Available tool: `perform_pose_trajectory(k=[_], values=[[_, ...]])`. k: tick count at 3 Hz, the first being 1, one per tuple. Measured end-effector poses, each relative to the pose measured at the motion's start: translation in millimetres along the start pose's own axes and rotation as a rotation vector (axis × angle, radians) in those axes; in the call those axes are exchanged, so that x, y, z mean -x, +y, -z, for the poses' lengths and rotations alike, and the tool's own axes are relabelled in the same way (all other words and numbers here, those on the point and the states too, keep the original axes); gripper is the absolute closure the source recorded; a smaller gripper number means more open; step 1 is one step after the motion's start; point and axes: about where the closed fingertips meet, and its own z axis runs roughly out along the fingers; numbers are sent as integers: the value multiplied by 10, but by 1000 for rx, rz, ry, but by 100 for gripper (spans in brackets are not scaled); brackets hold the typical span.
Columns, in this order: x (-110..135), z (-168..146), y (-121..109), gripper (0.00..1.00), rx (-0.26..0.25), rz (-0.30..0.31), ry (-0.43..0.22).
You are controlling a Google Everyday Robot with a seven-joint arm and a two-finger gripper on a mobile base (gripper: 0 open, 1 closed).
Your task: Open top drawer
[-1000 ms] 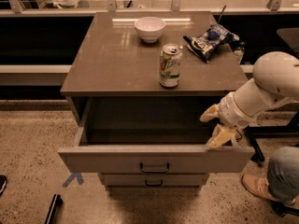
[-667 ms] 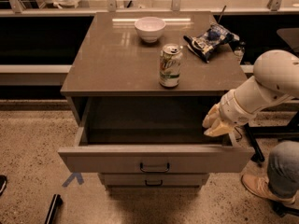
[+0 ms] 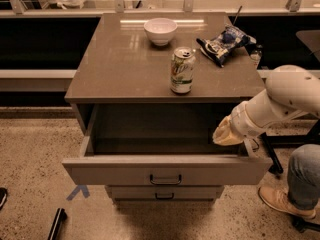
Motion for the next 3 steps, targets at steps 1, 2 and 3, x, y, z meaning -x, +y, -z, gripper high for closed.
perform_pose_trajectory(k=[1,2,3], values=[[101,-289,46,100,-9,18,9],[169,-532,79,100,-6,32,-5],[207,-669,118,100,-7,49,-42]])
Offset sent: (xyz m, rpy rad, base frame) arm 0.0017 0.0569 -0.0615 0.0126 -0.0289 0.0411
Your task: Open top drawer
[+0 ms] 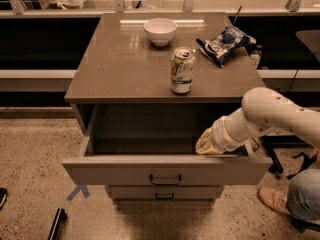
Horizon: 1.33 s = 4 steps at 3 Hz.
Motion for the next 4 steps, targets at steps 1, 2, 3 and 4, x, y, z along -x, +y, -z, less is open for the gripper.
perform_pose_trajectory(k=[1,2,3,4], values=[[23,-36,112,100,12,14,-19],[45,-34,214,100,44,29,-37],[67,-25,300,100,82,46,-74],[132,25,405,100,129,65,-115]])
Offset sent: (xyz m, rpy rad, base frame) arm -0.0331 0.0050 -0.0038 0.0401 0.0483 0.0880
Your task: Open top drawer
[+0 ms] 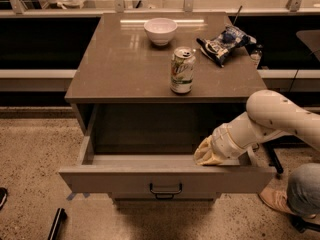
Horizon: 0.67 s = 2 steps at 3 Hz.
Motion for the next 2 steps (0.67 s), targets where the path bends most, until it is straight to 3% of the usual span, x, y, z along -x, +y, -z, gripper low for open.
perform_pose_trajectory(k=[2], values=[[203,89,292,100,94,-4,-112]])
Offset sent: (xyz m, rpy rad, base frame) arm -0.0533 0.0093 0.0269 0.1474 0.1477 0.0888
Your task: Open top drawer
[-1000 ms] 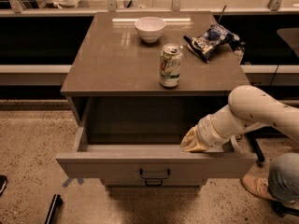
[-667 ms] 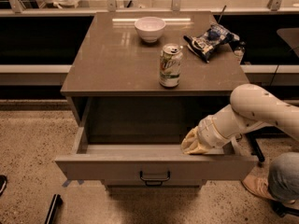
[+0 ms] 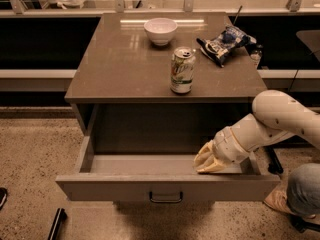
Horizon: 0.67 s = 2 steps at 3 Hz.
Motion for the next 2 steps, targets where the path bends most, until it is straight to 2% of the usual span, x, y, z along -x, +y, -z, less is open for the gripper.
perform_pose_trajectory(k=[1,2], values=[[54,-29,187,100,32,-35,-37],[97,66,270,100,13,-67,-22]])
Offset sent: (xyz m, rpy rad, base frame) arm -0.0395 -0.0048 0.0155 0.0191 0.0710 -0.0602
